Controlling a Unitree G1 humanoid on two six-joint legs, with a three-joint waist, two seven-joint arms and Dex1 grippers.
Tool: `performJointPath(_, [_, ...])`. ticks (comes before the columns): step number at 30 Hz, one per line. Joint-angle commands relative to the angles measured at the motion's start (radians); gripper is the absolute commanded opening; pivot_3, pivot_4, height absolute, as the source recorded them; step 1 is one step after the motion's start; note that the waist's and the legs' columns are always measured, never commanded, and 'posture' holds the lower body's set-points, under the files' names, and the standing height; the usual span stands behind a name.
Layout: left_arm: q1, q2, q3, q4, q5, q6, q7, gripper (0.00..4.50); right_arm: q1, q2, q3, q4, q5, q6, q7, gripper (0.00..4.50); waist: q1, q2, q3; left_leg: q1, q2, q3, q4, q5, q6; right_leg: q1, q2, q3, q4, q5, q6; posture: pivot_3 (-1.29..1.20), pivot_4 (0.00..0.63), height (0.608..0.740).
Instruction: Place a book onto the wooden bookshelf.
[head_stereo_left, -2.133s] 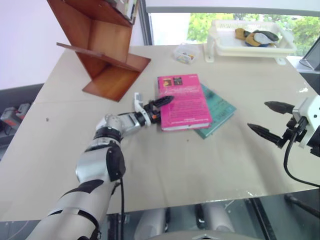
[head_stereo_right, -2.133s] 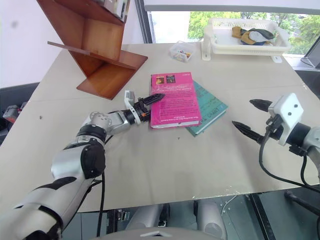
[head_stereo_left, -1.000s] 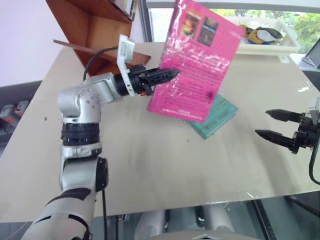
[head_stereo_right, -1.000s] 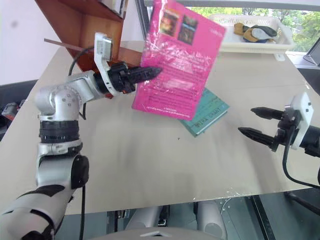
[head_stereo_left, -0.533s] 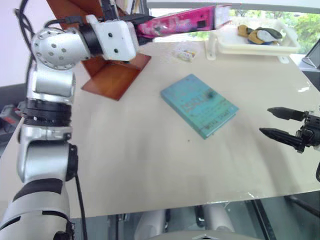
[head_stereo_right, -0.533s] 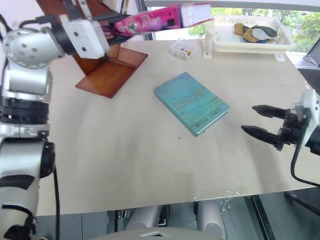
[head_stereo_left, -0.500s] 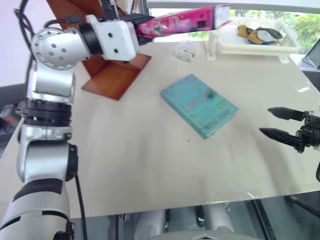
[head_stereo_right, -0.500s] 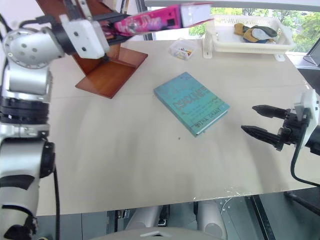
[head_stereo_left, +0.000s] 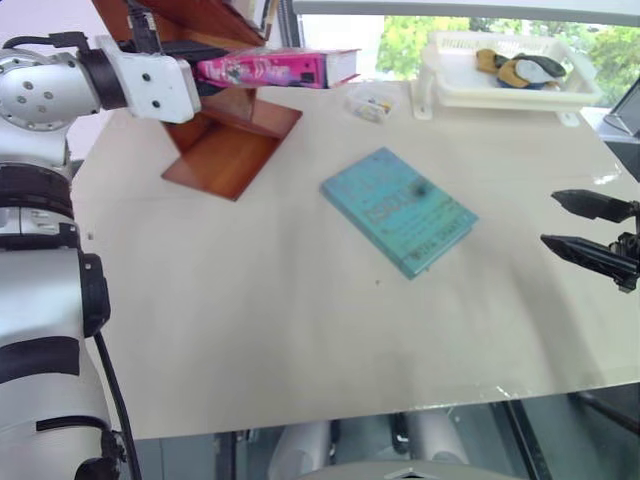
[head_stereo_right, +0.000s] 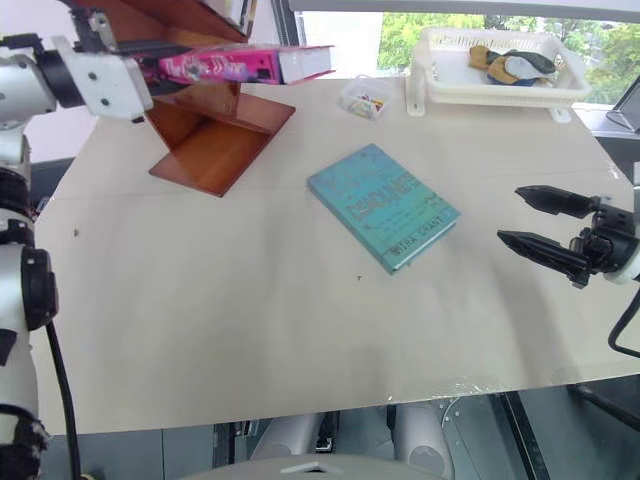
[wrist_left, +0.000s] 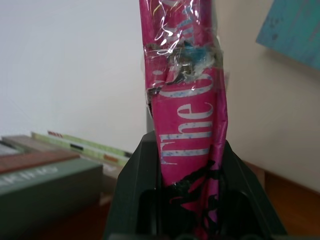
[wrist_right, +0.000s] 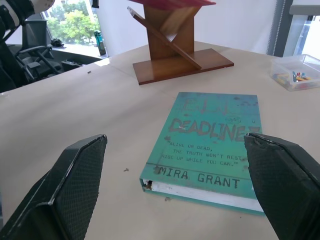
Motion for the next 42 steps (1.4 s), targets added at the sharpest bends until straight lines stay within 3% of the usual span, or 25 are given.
performJointPath(1, [-0.068,0.041,0.008,0.075,0.034,0.044,0.05,0.61,-0.018,-0.018,-0.04,-0.003,0.007,-0.017,0.013,4.5,0.001,0.0,0.0,0.0,0.0,0.0,0.0,0.0,0.0,0.0,0.0,0.0,0.0,0.0,0.0,0.0,0.15,0.74])
performJointPath(8, [-0.126,0.064,-0.075,0.162,0.204,0.066,0.221,0.61,-0.026,-0.02,-0.043,0.009,0.0,-0.028,0.019,4.5,0.004,0.0,0.0,0.0,0.0,0.0,0.001,0.0,0.0,0.0,0.0,0.0,0.002,0.0,0.0,0.0,0.15,0.74])
performJointPath(20, [-0.144,0.02,-0.163,0.231,0.359,0.176,0.455,0.61,-0.001,-0.016,-0.075,-0.004,-0.002,-0.039,0.01,4.5,0.002,0.0,0.0,0.001,0.0,0.0,0.001,0.0,0.0,0.0,0.0,0.0,0.003,0.0,0.0,0.0,0.15,0.74])
performJointPath(29, [-0.171,0.004,-0.212,0.244,0.428,0.22,0.527,0.61,0.006,-0.019,-0.097,-0.015,0.001,-0.039,0.005,4.5,0.003,-0.001,0.0,0.002,0.0,0.001,0.001,0.0,0.0,0.0,0.0,0.001,0.006,0.0,0.0,0.0,0.15,0.74])
performJointPath(30, [-0.174,0.005,-0.219,0.244,0.436,0.22,0.539,1.62,0.007,-0.022,-0.102,-0.014,0.003,-0.037,0.007,4.5,0.003,-0.001,0.0,0.002,0.0,0.001,0.002,0.0,0.0,0.0,0.0,0.001,0.007,0.0,0.0,0.0,0.15,0.74])
performJointPath(32, [-0.178,0.005,-0.225,0.244,0.444,0.217,0.556,2.35,0.008,-0.024,-0.109,-0.014,0.003,-0.035,0.007,4.5,0.003,-0.001,0.0,0.003,0.0,0.001,0.002,0.0,0.0,0.0,0.0,0.001,0.007,0.0,0.0,0.0,0.15,0.74])
performJointPath(34, [-0.18,0.004,-0.228,0.246,0.452,0.219,0.564,3.49,0.012,-0.022,-0.11,-0.016,0.001,-0.037,0.008,4.5,0.003,-0.001,0.0,0.002,0.0,0.001,0.002,0.0,0.0,0.0,0.0,0.001,0.007,0.0,0.0,0.0,0.15,0.74])
performJointPath(36, [-0.182,0.004,-0.233,0.248,0.46,0.225,0.574,4.32,0.013,-0.019,-0.109,-0.016,-0.001,-0.039,0.008,4.5,0.003,-0.001,0.0,0.002,0.0,0.001,0.002,0.0,0.0,0.0,0.0,0.001,0.007,0.0,0.0,0.0,0.15,0.74])
performJointPath(42, [-0.187,0.015,-0.25,0.251,0.482,0.242,0.59,4.47,0.009,-0.017,-0.103,-0.008,-0.007,-0.046,0.013,4.5,0.003,-0.001,0.0,0.002,-0.001,0.001,0.002,0.0,0.0,0.0,-0.001,0.001,0.007,0.0,0.0,0.0,0.15,0.74])
